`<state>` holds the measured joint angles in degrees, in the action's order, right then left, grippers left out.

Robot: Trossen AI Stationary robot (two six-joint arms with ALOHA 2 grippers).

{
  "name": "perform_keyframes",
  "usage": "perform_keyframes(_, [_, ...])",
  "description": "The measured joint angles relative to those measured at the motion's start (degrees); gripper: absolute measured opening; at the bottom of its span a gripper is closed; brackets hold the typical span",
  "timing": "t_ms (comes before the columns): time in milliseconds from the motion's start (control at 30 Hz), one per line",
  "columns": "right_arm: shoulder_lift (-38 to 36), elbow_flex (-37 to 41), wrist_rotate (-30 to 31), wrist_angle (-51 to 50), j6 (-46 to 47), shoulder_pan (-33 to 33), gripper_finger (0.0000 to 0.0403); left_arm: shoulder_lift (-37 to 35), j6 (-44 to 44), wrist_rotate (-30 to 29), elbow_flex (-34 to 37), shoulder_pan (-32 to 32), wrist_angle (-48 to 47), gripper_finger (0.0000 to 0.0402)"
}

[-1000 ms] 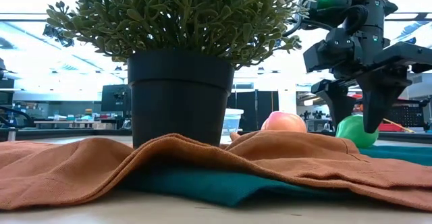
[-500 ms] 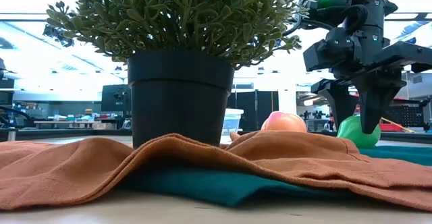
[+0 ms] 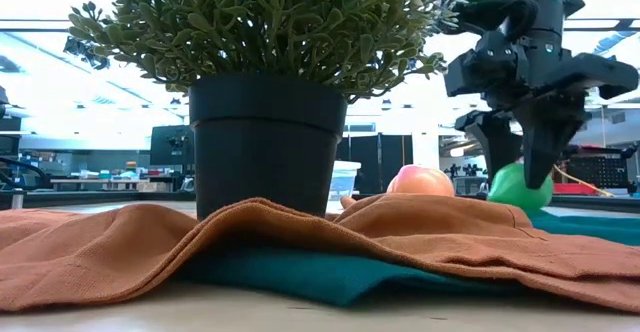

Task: Pick and placing Produce into tupperware
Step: Put the pear into the transparent container

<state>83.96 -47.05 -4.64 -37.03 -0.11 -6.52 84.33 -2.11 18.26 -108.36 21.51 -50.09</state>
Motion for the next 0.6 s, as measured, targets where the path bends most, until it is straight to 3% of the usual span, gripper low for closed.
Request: perform_keyframes(600, [0.0, -12.1, 1.6, -14.3, 0.0, 1.8, 0.0182, 0.0, 0.0, 0.0, 0.0, 0.0, 0.0, 0.0176])
